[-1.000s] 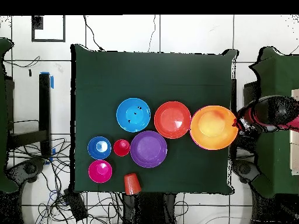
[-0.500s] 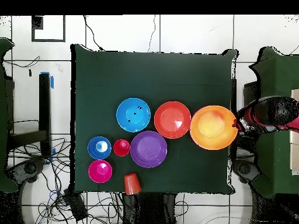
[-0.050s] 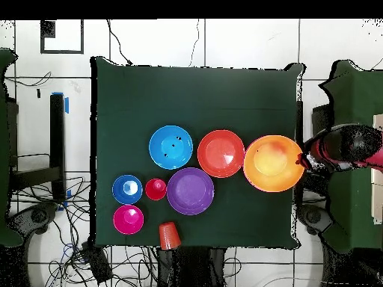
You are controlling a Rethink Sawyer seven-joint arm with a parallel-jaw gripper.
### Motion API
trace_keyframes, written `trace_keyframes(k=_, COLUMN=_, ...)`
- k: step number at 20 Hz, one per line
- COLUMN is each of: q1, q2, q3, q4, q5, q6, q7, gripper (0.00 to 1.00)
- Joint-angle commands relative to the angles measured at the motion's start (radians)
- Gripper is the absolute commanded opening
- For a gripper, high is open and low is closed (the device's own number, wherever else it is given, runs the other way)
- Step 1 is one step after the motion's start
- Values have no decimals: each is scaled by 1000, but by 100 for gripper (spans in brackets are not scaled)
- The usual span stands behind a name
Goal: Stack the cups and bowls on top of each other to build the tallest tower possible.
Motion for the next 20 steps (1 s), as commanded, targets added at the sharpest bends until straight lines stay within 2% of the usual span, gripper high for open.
trace_keyframes(k=1, q1=20, q2=2, q3=-39, q4=116, q5=-59, q6=-32, q7=-250, gripper=100)
trace_keyframes(k=6, q1=-14, q2=-29, q3=-29, q4=211, q5=-39, q6=-82, q7=-209, gripper=100)
trace_keyframes(k=11, q1=-50, q2=-87, q3=-30, q4=346, q5=-22, q6=-160, q7=-105, gripper=100)
trace_keyframes(k=20, q1=-55, q2=-137, q3=-46, q4=441, q5=-18, q6=-238, q7=14, gripper=100)
